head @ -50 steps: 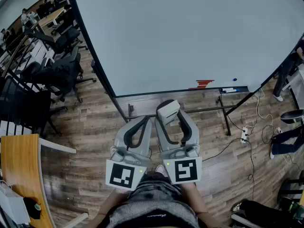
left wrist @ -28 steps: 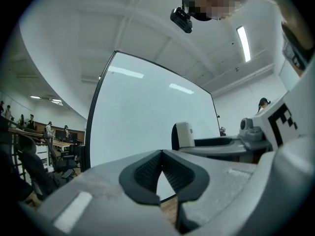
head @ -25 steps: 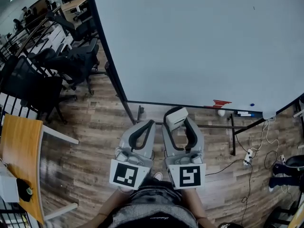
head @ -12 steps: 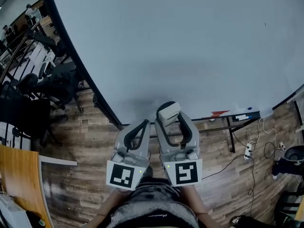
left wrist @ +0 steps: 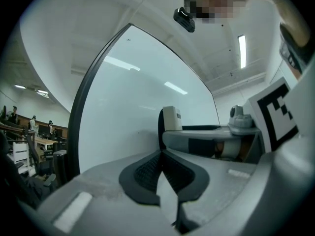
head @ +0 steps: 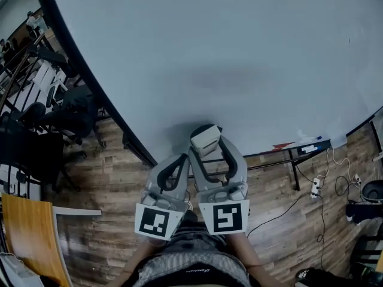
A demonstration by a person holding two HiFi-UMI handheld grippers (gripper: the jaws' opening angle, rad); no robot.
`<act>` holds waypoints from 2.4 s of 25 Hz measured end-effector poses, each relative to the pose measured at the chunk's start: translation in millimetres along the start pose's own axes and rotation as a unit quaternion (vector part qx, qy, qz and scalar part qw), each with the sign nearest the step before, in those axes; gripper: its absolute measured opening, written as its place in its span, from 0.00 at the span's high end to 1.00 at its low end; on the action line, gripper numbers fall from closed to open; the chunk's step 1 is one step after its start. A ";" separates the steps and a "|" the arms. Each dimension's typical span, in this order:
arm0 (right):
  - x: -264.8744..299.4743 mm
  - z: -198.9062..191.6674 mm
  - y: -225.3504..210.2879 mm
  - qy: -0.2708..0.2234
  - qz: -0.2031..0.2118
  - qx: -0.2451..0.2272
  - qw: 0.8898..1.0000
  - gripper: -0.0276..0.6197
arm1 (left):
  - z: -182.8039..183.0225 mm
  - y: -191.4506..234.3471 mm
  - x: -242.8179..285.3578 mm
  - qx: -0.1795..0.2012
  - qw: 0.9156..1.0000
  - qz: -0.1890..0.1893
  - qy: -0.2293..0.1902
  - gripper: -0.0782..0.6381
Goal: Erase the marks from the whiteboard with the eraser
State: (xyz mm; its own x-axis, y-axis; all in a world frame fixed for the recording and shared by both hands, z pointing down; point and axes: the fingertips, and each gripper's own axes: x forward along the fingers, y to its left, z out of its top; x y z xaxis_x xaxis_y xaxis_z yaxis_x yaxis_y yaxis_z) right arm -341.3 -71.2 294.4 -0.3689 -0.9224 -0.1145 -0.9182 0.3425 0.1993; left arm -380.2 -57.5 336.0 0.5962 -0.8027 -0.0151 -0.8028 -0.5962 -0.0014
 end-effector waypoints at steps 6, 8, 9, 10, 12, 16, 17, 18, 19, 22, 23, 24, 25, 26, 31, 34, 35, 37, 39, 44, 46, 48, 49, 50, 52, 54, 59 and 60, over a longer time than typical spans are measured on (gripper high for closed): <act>20.5 -1.2 17.9 -0.005 0.001 -0.013 1.000 0.58 | -7.1 18.8 -3.7 0.001 1.000 0.003 -0.001 0.89; 25.2 0.7 20.2 -0.015 -0.008 -0.019 1.000 0.58 | -10.0 26.0 -5.1 -0.002 1.000 0.007 -0.002 0.89; 26.4 1.1 20.7 -0.019 -0.013 -0.020 1.000 0.58 | -11.5 29.2 -5.7 -0.005 1.000 0.009 -0.003 0.89; 27.0 0.0 21.1 -0.019 -0.018 -0.019 0.999 0.58 | -13.1 32.2 -6.1 -0.006 1.000 0.010 -0.002 0.89; 27.8 -1.7 21.9 -0.022 -0.024 -0.019 0.999 0.58 | -16.0 37.8 -5.4 -0.005 1.000 0.011 0.000 0.89; 29.8 -2.7 21.9 -0.026 -0.018 -0.025 0.999 0.58 | -20.4 40.1 1.8 0.001 1.000 0.009 0.005 0.89; 29.8 -4.0 21.5 -0.023 -0.015 -0.026 0.999 0.58 | -21.4 38.6 4.3 0.000 1.000 0.007 0.008 0.89; 29.8 -5.1 21.3 -0.019 -0.011 -0.027 0.999 0.58 | -21.8 37.2 6.8 -0.001 1.000 0.007 0.011 0.89; 29.6 -5.5 21.1 -0.017 -0.006 -0.028 0.999 0.58 | -21.9 36.0 9.0 -0.003 1.000 0.008 0.012 0.89; 25.8 -3.9 17.0 -0.017 0.012 -0.028 0.999 0.58 | -21.2 28.9 14.3 -0.004 1.000 0.014 0.013 0.89; 23.6 -3.3 13.8 -0.016 0.018 -0.026 0.999 0.58 | -20.7 25.1 16.5 -0.003 1.000 0.015 0.012 0.89; 21.8 -2.7 10.1 -0.015 0.023 -0.023 0.999 0.58 | -19.6 21.6 19.1 0.000 1.000 0.015 0.009 0.89; 20.8 -1.8 5.9 -0.014 0.026 -0.023 0.999 0.58 | -17.7 19.1 21.9 0.003 1.000 0.015 0.006 0.89; 20.2 -0.5 0.9 -0.014 0.027 -0.024 0.999 0.58 | -15.7 17.1 24.9 0.004 1.000 0.016 0.004 0.89; 13.7 0.4 -33.7 -0.020 0.025 -0.023 0.999 0.58 | -11.6 0.3 46.1 0.013 1.000 0.019 0.003 0.89; 5.0 -1.2 -52.2 -0.017 0.024 -0.023 0.999 0.58 | -8.5 -16.4 56.1 0.001 1.000 0.017 0.005 0.89; 1.6 -2.1 -59.7 -0.016 0.023 -0.023 0.999 0.58 | -7.2 -24.0 59.8 0.001 1.000 0.015 0.005 0.89; -5.4 -4.9 -77.1 -0.013 0.020 -0.020 1.000 0.58 | -5.9 -39.8 68.8 0.004 1.000 0.012 0.005 0.89; -12.1 -7.2 -95.3 -0.013 0.015 -0.021 1.000 0.58 | -5.6 -54.1 78.6 0.005 1.000 0.009 0.006 0.89; -30.8 -11.4 -148.9 -0.017 0.004 -0.022 1.000 0.58 | -2.5 -91.9 106.6 0.008 1.000 0.004 0.009 0.89; -37.7 -15.2 -168.9 -0.018 -0.001 -0.019 1.000 0.58 | -3.8 -106.9 118.0 0.010 1.000 0.003 0.010 0.89; -44.3 -19.3 -187.6 -0.019 -0.004 -0.022 1.000 0.58 | -6.2 -121.4 129.0 0.010 1.000 0.005 0.011 0.89; -48.0 -20.7 -197.3 -0.021 -0.005 -0.024 0.999 0.58 | -7.0 -129.0 134.2 0.010 1.000 0.007 0.012 0.89; -51.5 -21.7 -206.7 -0.022 -0.005 -0.024 0.999 0.58 | -7.5 -136.4 139.0 0.009 1.000 0.008 0.014 0.89; -57.8 -22.9 -221.9 -0.025 -0.004 -0.021 0.999 0.58 | -9.6 -149.8 146.6 0.003 1.000 0.012 0.019 0.89; -62.1 -24.0 -232.2 -0.027 0.002 -0.019 0.999 0.58 | -11.8 -160.7 152.9 -0.009 1.000 0.018 0.023 0.89; -67.4 -31.6 -244.3 -0.027 0.032 -0.019 0.999 0.58 | -16.5 -178.8 163.3 -0.010 0.999 0.044 0.024 0.89; -67.4 -32.9 -242.6 -0.026 0.039 -0.020 0.999 0.58 | -17.8 -179.3 162.1 -0.009 0.999 0.048 0.023 0.89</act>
State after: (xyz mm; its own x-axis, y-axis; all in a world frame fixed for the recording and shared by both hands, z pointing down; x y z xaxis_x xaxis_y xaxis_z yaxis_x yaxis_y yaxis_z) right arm -89.0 -97.9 285.8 -0.4468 -0.8823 -0.1480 -0.8804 0.4042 0.2479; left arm -139.5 -80.9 351.6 0.5161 -0.8559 0.0321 -0.8565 -0.5159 0.0154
